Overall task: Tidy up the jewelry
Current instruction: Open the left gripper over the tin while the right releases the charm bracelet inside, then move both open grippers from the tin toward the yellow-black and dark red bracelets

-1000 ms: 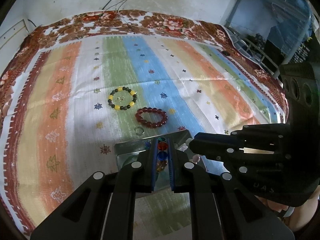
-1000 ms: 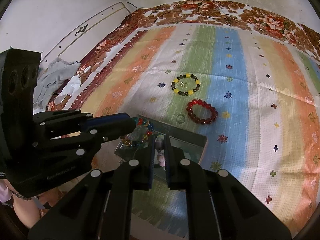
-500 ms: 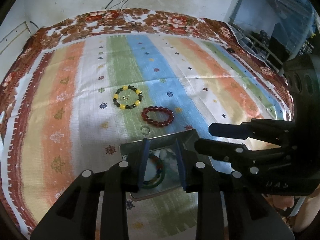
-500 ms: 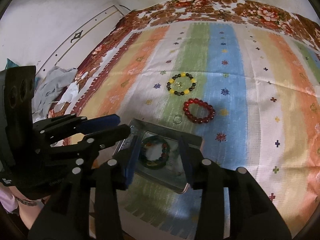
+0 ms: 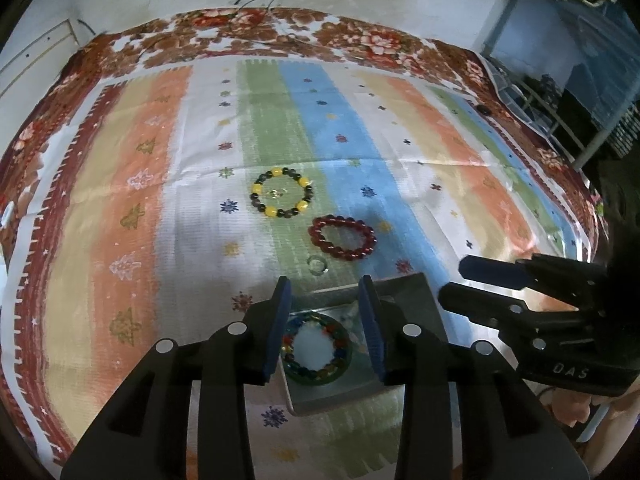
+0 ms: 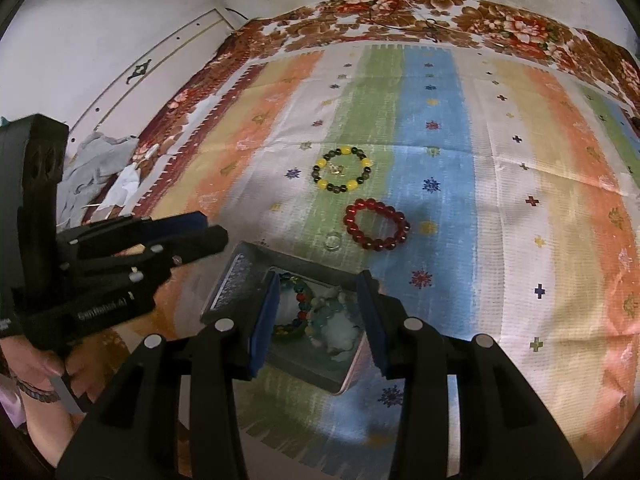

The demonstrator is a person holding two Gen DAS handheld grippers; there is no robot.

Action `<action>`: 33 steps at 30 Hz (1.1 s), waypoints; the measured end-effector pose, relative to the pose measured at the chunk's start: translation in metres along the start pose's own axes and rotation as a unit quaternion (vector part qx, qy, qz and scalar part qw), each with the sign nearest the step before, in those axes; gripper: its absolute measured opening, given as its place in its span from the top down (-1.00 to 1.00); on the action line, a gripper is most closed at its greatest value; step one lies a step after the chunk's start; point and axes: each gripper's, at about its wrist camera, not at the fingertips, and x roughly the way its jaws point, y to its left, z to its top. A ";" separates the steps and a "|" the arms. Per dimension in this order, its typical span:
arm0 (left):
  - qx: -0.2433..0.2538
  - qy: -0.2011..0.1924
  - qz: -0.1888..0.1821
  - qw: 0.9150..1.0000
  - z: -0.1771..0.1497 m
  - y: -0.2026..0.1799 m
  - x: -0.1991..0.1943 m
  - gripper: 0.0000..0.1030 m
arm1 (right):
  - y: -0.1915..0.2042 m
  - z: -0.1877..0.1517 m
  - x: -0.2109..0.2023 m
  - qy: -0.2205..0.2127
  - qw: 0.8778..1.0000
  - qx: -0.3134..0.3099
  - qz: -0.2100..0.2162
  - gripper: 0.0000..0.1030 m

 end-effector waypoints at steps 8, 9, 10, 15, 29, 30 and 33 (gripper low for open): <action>-0.005 0.009 0.016 1.000 0.020 0.006 0.016 0.34 | -0.007 0.016 0.016 0.008 1.000 0.004 -0.013 0.19; -0.008 0.011 0.022 1.000 0.023 0.007 0.019 0.34 | -0.008 0.021 0.019 0.011 1.000 0.003 -0.016 0.19; -0.008 0.012 0.026 1.000 0.024 0.008 0.021 0.34 | -0.009 0.024 0.022 0.012 1.000 0.003 -0.018 0.19; -0.005 0.017 0.030 0.999 0.027 0.007 0.024 0.33 | -0.014 0.038 0.036 0.020 0.999 0.002 -0.026 0.19; -0.003 0.034 0.038 0.999 0.063 0.009 0.052 0.30 | -0.030 0.059 0.071 0.052 0.998 0.002 -0.047 0.17; -0.007 0.036 0.034 0.999 0.065 0.011 0.054 0.30 | -0.030 0.060 0.073 0.053 0.997 0.000 -0.047 0.17; -0.012 0.041 0.026 0.999 0.072 0.012 0.060 0.28 | -0.031 0.064 0.081 0.061 0.997 -0.001 -0.047 0.17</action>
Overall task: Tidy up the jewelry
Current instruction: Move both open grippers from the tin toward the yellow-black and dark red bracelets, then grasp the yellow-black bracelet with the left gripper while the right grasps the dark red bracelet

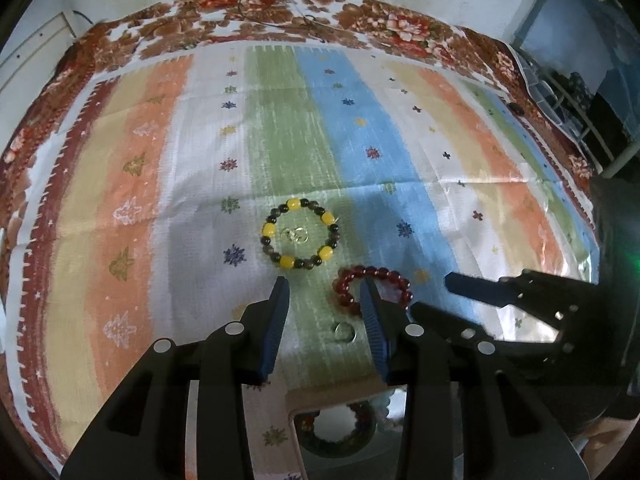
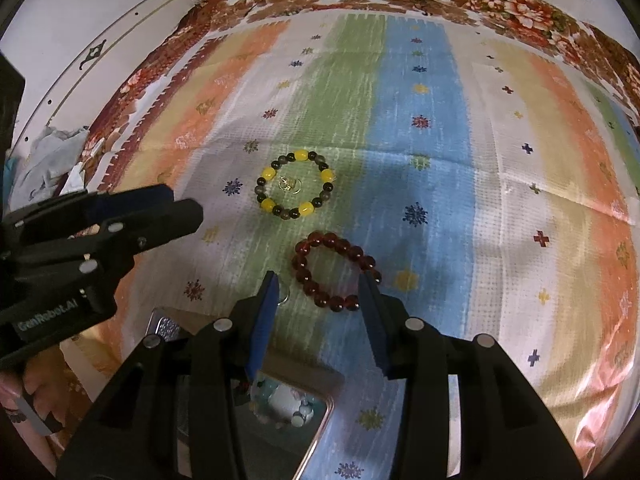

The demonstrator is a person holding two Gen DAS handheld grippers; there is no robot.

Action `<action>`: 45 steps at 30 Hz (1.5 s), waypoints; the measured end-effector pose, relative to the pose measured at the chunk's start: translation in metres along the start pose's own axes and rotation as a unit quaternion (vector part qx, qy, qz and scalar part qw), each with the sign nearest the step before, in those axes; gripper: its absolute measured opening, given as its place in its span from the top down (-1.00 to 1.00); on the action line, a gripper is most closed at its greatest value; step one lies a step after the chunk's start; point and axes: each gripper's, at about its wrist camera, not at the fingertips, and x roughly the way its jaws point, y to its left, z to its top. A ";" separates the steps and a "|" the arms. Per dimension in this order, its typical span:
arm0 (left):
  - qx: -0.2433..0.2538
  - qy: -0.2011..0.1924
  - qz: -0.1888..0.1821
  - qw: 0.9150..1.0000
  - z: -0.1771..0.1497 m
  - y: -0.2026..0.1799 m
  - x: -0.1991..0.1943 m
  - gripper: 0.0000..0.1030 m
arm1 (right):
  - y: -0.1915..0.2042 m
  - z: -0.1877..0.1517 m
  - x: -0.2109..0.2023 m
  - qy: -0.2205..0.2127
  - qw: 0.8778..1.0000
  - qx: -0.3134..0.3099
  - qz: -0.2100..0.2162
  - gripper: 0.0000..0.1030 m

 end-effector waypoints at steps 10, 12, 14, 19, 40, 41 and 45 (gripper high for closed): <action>-0.006 0.041 0.020 0.999 0.012 0.013 0.037 0.26 | -0.019 0.009 0.023 0.026 0.999 0.019 -0.008 0.17; -0.007 0.048 0.022 0.999 0.014 0.015 0.043 0.26 | -0.020 0.010 0.025 0.030 0.999 0.020 -0.005 0.17; -0.007 0.054 0.024 0.998 0.016 0.017 0.049 0.26 | -0.021 0.011 0.028 0.033 0.999 0.017 -0.005 0.17; -0.005 0.070 0.027 0.997 0.020 0.020 0.064 0.26 | -0.023 0.013 0.039 0.046 0.999 0.017 -0.005 0.17; -0.017 0.118 0.043 0.992 0.037 0.046 0.121 0.27 | -0.039 0.017 0.080 0.090 0.995 0.019 -0.024 0.17; -0.018 0.118 0.042 0.992 0.038 0.046 0.122 0.27 | -0.040 0.017 0.080 0.090 0.995 0.019 -0.023 0.17; -0.012 0.119 0.048 0.992 0.040 0.045 0.125 0.27 | -0.040 0.017 0.080 0.090 0.995 0.019 -0.024 0.17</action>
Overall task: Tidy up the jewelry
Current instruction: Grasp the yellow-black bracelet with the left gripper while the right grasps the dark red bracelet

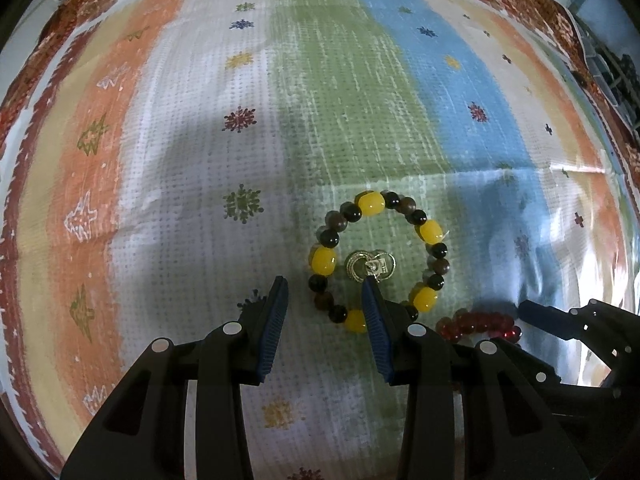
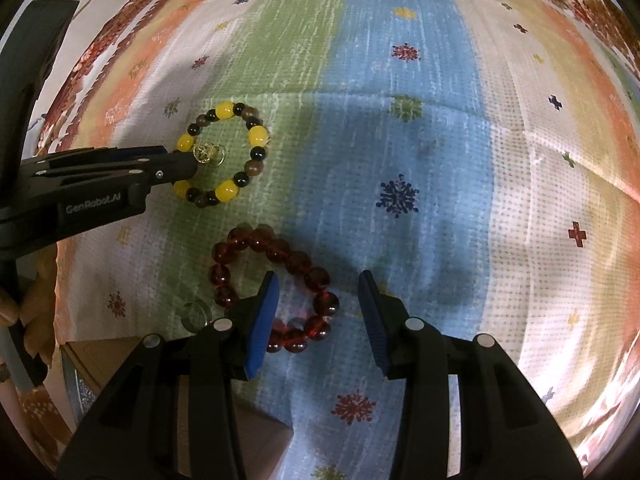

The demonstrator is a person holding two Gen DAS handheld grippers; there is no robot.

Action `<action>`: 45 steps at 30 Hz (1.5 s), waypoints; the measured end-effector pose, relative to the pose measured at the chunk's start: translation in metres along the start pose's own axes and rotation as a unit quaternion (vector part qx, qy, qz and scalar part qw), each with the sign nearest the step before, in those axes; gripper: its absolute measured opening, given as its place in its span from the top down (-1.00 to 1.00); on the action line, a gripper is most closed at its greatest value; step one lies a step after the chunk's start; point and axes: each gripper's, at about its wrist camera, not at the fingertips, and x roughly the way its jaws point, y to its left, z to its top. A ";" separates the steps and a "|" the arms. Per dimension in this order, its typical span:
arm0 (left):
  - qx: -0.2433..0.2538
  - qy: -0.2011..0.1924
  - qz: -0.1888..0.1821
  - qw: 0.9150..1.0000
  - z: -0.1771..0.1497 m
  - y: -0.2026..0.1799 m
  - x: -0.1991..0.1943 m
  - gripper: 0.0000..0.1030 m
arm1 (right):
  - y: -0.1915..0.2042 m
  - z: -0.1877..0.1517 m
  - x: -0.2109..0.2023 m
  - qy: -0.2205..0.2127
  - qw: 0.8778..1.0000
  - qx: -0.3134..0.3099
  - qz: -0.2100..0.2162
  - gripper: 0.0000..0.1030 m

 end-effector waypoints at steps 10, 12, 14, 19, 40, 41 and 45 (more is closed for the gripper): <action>0.022 -0.003 0.040 0.999 -0.001 -0.007 0.004 0.77 | 0.005 -0.001 0.003 -0.002 0.999 -0.015 -0.035 0.68; 0.015 -0.002 0.029 0.999 0.000 -0.006 0.005 0.81 | 0.004 -0.001 0.002 -0.002 0.999 -0.013 -0.032 0.69; 0.010 -0.002 0.021 1.000 0.000 -0.002 0.003 0.82 | 0.004 -0.001 0.001 -0.003 0.999 -0.014 -0.029 0.71; -0.001 -0.013 0.001 1.000 0.001 0.005 -0.008 0.82 | 0.004 0.000 -0.009 -0.016 1.000 -0.013 -0.020 0.71; 0.007 -0.066 -0.032 0.997 -0.003 -0.016 -0.060 0.82 | 0.037 -0.003 -0.062 -0.072 0.996 -0.049 -0.002 0.71; 0.006 -0.068 -0.034 0.997 -0.003 -0.016 -0.062 0.82 | 0.038 -0.002 -0.064 -0.076 0.996 -0.045 -0.003 0.71; 0.005 -0.080 -0.047 0.996 -0.005 -0.018 -0.074 0.82 | 0.040 -0.002 -0.070 -0.083 0.996 -0.044 -0.001 0.71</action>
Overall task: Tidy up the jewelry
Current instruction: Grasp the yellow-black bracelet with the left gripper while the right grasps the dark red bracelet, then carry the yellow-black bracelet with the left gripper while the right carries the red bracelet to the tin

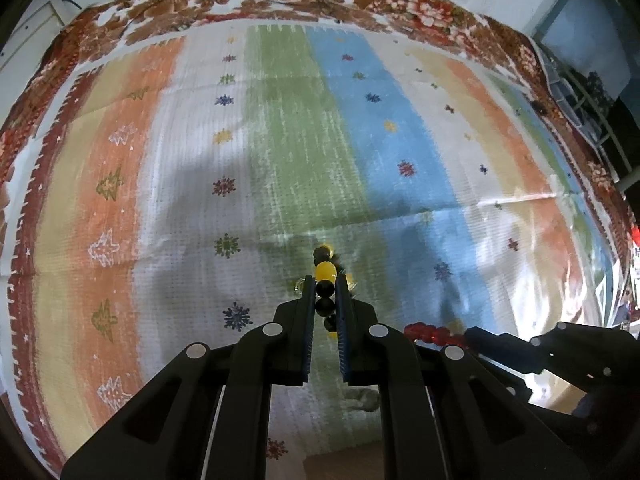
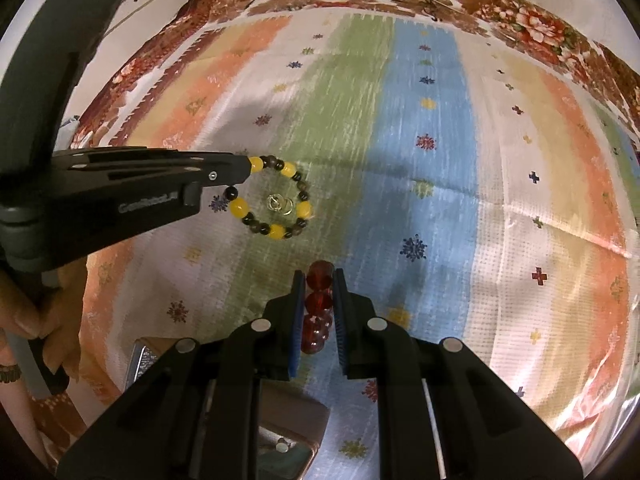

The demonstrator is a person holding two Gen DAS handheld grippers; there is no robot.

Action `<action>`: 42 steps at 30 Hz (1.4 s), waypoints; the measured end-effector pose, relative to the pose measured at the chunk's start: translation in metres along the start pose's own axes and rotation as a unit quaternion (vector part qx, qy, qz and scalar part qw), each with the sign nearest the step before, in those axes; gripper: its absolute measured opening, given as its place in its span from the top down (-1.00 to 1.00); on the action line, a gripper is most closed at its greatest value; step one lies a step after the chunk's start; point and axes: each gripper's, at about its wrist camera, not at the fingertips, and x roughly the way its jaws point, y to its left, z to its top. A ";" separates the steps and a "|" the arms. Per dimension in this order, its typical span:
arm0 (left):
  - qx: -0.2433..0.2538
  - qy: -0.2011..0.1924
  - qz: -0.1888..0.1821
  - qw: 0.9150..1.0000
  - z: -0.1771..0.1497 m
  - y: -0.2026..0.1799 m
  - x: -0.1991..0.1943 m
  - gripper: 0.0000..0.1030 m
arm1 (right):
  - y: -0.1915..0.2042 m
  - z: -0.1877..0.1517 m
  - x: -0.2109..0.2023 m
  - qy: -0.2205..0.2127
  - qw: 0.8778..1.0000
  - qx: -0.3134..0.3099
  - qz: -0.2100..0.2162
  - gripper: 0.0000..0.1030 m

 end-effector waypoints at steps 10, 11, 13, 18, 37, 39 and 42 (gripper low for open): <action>-0.006 -0.035 -0.019 0.999 -0.013 0.001 -0.038 0.82 | 0.009 -0.001 -0.023 -0.022 1.000 0.002 0.011 0.71; -0.006 -0.037 -0.018 0.999 -0.014 0.001 -0.041 0.82 | 0.009 -0.002 -0.026 -0.024 1.000 0.004 0.012 0.71; -0.008 -0.045 -0.020 0.999 -0.019 0.002 -0.049 0.82 | 0.010 -0.003 -0.030 -0.027 1.000 0.003 0.013 0.71; -0.008 -0.059 -0.031 0.998 -0.026 -0.004 -0.064 0.82 | 0.014 -0.009 -0.044 -0.040 0.999 -0.001 0.018 0.71; 0.008 -0.113 -0.051 0.992 -0.061 -0.024 -0.113 0.82 | 0.034 -0.039 -0.102 -0.099 0.994 -0.025 0.028 0.71; 0.008 -0.115 -0.053 0.992 -0.064 -0.024 -0.115 0.82 | 0.035 -0.042 -0.102 -0.099 0.994 -0.024 0.028 0.71; 0.010 -0.117 -0.057 0.992 -0.068 -0.024 -0.117 0.82 | 0.036 -0.050 -0.104 -0.099 0.994 -0.019 0.030 0.71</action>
